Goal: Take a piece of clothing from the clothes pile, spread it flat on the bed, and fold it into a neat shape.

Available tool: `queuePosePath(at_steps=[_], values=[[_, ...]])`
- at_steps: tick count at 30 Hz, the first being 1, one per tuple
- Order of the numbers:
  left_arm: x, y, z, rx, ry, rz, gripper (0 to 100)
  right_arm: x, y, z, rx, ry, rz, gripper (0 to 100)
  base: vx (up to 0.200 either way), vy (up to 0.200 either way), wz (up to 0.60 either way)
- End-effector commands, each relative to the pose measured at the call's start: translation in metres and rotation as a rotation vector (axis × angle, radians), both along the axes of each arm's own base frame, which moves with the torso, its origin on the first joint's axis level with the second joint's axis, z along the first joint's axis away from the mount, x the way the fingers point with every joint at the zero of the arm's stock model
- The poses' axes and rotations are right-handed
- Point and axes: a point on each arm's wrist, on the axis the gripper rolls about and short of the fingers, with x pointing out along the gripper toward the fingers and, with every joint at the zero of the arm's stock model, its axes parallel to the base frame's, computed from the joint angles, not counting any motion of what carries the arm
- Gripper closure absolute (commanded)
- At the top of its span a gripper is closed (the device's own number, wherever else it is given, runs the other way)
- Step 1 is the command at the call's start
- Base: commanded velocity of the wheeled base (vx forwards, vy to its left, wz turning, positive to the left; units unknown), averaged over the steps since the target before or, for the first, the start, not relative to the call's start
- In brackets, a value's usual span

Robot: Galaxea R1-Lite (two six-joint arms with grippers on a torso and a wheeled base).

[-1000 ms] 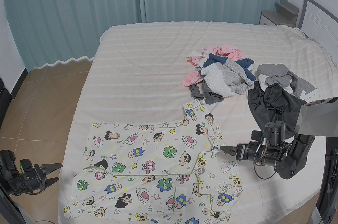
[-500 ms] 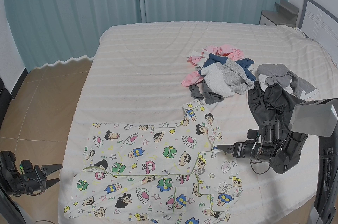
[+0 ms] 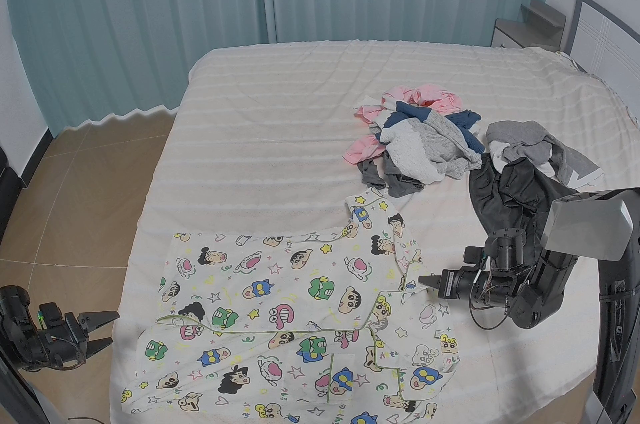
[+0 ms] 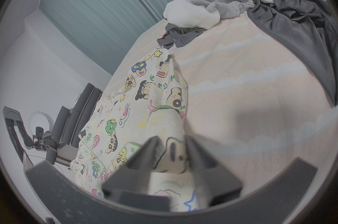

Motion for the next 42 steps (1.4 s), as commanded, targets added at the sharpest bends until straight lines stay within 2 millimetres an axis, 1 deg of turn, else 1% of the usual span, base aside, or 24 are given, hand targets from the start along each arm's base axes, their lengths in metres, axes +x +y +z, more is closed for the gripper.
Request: queuePosePath(at_steps=[1,8,13,17,18,26,31,38,39,42], values=[[0.0,0.0,0.0,0.001,-0.001,0.001,0,0.0,-0.001,-0.001,0.005,0.005,-0.006,100,0.0,0.0,0.0],[0.0,0.0,0.0,0.0,0.0,0.002,0,0.004,-0.003,0.004,0.017,-0.016,-0.017,100,0.0,0.0,0.0],[0.0,0.0,0.0,0.001,-0.001,0.001,0,0.006,-0.008,0.008,0.029,-0.025,-0.04,100,0.0,0.0,0.0],[0.0,0.0,0.0,0.001,-0.001,0.002,0,0.008,-0.016,0.009,0.031,-0.029,-0.064,100,0.0,0.0,0.0],[0.0,0.0,0.0,0.001,-0.001,0.002,0,0.009,-0.021,0.009,0.029,-0.029,-0.08,100,0.0,0.0,0.0],[0.0,0.0,0.0,0.001,-0.001,0.002,0,0.014,-0.032,0.009,0.028,-0.038,-0.114,100,0.0,0.0,0.0],[0.0,0.0,0.0,0.002,-0.001,0.001,0,0.02,-0.036,0.012,0.032,-0.059,-0.128,100,0.0,0.0,0.0],[0.0,0.0,0.0,0.002,-0.001,0.001,0,0.022,-0.038,0.014,0.03,-0.068,-0.136,100,0.0,0.0,0.0],[0.0,0.0,0.0,0.002,-0.001,0.001,0,0.022,-0.038,0.014,0.029,-0.071,-0.135,0,0.0,0.0,0.0],[0.0,0.0,0.0,0.003,-0.003,0.001,0,0.019,-0.042,0.017,0.03,-0.078,-0.146,0,0.0,0.0,0.0]])
